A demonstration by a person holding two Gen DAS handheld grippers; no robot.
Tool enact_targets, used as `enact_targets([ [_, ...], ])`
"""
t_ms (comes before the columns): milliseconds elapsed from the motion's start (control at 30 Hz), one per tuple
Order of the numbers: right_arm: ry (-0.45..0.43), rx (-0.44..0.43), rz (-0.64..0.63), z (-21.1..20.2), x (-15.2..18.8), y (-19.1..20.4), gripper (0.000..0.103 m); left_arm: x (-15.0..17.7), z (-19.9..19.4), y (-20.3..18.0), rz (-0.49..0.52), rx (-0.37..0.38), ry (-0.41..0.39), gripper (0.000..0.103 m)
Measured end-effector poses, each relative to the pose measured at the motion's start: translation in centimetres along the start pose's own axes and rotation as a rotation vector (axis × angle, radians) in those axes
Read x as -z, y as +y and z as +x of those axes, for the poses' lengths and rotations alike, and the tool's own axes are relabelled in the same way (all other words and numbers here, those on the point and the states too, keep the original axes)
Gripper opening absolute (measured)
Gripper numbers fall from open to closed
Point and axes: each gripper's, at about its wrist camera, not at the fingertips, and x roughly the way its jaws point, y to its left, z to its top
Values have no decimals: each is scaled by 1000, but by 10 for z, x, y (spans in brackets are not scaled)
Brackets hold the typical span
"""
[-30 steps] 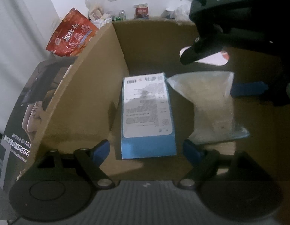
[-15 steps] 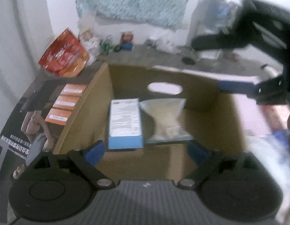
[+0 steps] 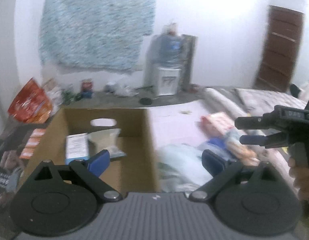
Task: Organize soft objects
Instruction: 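Lift both grippers out of the cardboard box toward the bed, then reach the right gripper to the pink plush bunny and grasp its ear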
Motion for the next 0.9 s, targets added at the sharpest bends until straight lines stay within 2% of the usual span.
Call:
enact_targets([
  [167, -86, 94, 5, -63, 27, -42, 85, 16, -1, -49, 78, 99, -39, 103],
  [267, -127, 129, 9, -89, 46, -63, 85, 25, 4, -74, 82, 161, -61, 103],
  [400, -157, 139, 37, -110, 68, -82, 85, 33, 16, -105, 63, 241, -41, 103],
  [667, -192, 147, 76, -127, 88, -110, 85, 44, 39, -157, 104, 289, 1, 103],
  [900, -214, 169, 118, -141, 96, -132, 85, 49, 61, -182, 144, 306, 21, 103],
])
